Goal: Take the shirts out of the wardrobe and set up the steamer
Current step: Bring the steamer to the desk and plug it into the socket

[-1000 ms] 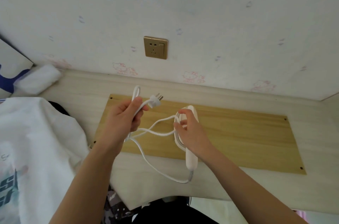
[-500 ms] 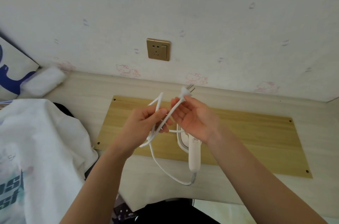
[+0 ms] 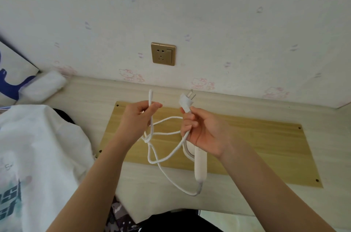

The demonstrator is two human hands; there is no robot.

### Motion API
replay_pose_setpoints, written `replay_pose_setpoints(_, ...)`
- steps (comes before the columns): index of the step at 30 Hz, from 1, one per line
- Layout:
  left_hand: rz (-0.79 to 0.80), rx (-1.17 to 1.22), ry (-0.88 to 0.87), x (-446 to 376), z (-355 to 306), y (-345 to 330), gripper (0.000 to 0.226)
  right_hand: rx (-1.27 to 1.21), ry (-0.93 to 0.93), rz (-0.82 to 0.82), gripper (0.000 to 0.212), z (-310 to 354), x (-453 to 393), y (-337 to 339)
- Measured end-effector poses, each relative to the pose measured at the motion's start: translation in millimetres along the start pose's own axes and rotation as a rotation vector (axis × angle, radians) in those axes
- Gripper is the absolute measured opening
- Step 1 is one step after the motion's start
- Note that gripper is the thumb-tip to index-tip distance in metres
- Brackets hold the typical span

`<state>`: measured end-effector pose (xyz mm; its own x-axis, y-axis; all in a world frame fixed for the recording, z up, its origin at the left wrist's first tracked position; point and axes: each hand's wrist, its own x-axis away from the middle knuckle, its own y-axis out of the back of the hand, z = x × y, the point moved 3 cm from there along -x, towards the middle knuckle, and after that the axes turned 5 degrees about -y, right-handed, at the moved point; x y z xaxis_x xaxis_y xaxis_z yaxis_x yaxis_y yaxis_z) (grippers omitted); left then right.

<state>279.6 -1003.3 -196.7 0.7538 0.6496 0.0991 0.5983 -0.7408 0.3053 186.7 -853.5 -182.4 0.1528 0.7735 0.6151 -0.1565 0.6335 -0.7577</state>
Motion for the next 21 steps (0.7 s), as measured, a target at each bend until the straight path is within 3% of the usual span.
replay_pose_setpoints(5,-0.189,0.126,0.086,-5,15,24,0.017,0.108,0.008,0.042,0.023,21,19,-14)
replay_pose_setpoints(8,-0.199,0.241,0.124,-8,24,29,0.017,0.077,0.006,0.060,0.017,25,21,-23)
replay_pose_setpoints(12,0.053,0.206,0.131,-11,31,10,0.017,0.026,0.001,0.159,0.010,13,15,-45)
replay_pose_setpoints(14,0.251,0.137,0.136,-6,31,-1,0.022,0.016,0.045,0.198,0.015,11,11,-56)
replay_pose_setpoints(16,0.337,0.152,0.171,1,31,-4,0.023,0.005,0.103,0.222,0.020,15,10,-65)
replay_pose_setpoints(21,0.098,0.187,0.126,18,44,29,0.038,0.047,0.197,0.275,0.022,28,6,-83)
